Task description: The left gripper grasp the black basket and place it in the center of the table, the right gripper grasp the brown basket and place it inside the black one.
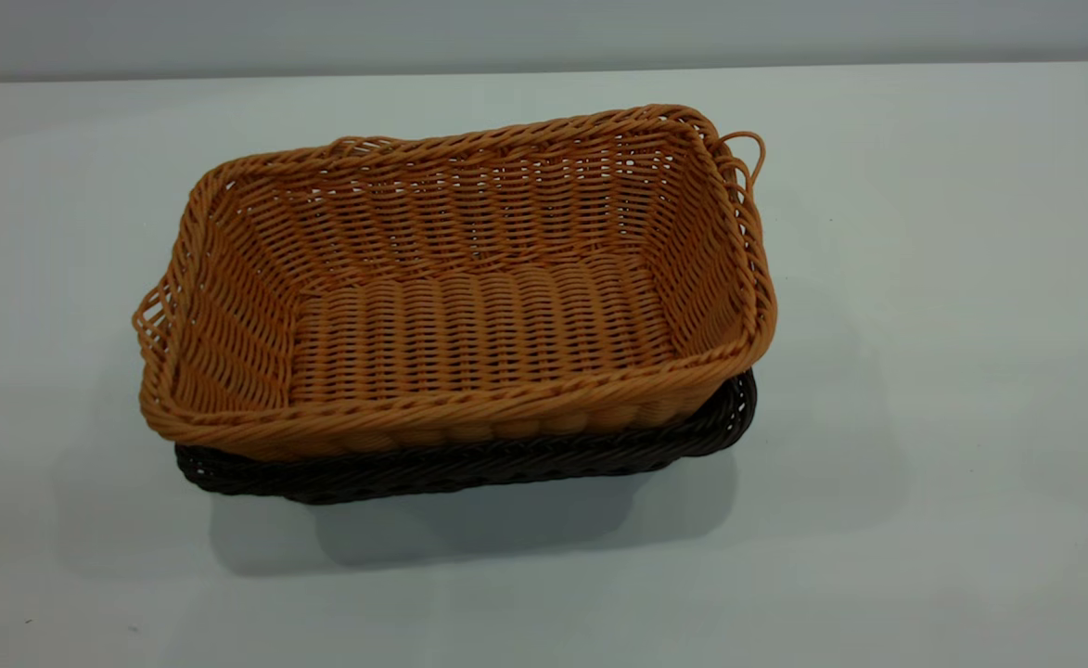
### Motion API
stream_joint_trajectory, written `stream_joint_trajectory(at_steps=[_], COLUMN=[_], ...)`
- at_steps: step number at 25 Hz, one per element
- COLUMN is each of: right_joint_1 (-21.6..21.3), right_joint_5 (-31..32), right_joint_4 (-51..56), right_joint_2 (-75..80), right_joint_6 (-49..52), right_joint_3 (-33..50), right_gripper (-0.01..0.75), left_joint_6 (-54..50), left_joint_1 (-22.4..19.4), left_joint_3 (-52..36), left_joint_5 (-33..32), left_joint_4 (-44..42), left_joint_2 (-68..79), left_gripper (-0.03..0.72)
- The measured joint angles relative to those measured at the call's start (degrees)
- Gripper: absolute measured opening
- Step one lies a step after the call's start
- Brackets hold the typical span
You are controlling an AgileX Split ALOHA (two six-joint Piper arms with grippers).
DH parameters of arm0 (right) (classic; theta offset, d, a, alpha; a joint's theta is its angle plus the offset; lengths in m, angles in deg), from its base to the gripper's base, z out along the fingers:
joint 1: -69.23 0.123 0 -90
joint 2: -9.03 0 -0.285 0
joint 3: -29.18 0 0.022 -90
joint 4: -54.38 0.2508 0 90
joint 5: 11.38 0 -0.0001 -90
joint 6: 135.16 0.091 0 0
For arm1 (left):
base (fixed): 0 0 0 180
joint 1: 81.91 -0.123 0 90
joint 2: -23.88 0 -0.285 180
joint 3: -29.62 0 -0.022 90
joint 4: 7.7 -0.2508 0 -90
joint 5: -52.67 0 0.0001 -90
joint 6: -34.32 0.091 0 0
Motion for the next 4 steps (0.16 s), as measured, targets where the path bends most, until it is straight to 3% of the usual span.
stream_joint_trajectory(at_steps=[4], right_joint_1=[0.0], right_joint_5=[0.0], right_joint_4=[0.0], right_joint_2=[0.0], right_joint_6=[0.0], right_joint_3=[0.0], right_gripper=[0.54], left_joint_6=[0.0], left_joint_1=[0.0], left_joint_3=[0.0], left_joint_5=[0.0], left_joint_4=[0.0], left_joint_2=[0.0], left_gripper=[0.453])
